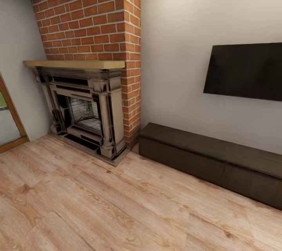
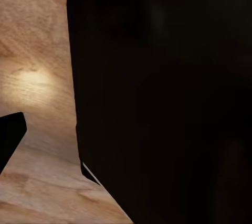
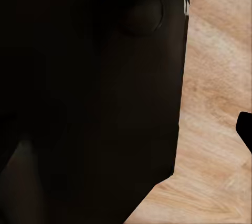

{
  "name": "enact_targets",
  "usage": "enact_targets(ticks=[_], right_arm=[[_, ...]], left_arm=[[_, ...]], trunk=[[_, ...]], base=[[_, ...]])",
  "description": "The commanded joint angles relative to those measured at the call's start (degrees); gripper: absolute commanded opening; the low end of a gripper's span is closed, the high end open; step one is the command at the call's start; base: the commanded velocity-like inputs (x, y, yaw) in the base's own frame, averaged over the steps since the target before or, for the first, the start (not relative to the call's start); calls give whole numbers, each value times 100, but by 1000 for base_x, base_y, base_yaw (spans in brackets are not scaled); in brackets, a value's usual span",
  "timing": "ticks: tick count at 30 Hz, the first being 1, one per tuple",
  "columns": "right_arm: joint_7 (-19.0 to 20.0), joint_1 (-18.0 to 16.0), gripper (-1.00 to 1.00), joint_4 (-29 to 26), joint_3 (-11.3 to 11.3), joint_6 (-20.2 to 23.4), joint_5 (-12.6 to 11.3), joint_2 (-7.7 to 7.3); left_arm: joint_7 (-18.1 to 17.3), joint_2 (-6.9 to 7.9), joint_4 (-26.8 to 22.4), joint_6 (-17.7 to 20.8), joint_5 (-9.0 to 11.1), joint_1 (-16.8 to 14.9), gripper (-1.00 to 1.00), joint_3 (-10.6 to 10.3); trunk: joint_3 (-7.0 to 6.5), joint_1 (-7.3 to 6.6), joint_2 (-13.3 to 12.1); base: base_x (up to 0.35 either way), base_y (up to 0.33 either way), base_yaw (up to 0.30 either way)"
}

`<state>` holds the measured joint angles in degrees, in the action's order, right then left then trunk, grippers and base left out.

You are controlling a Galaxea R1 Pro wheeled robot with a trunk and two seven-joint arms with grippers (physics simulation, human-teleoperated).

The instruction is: Turn on the radio receiver that's on the table in the living room.

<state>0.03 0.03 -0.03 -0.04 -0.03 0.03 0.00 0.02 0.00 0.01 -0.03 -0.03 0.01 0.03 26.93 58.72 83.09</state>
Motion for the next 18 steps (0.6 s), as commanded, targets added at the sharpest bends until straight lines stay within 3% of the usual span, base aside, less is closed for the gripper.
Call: enact_targets(ticks=[1, 6, 18], right_arm=[[30, 31, 100, -30, -30, -30, 30, 33], [38, 194, 100, -52, -163, -43, 105, 194], [18, 411, 100, -438, -193, -214, 85, 580]], left_arm=[[16, 33, 32, -30, -29, 33, 100, 30], [-6, 26, 194, -33, -26, 199, 100, 191], [-36, -6, -127, -23, -25, 589, 100, 177]], trunk=[[0, 1, -1], [0, 1, -1], [0, 1, -1]], base=[[0, 0, 0], [0, 0, 0], [0, 0, 0]])
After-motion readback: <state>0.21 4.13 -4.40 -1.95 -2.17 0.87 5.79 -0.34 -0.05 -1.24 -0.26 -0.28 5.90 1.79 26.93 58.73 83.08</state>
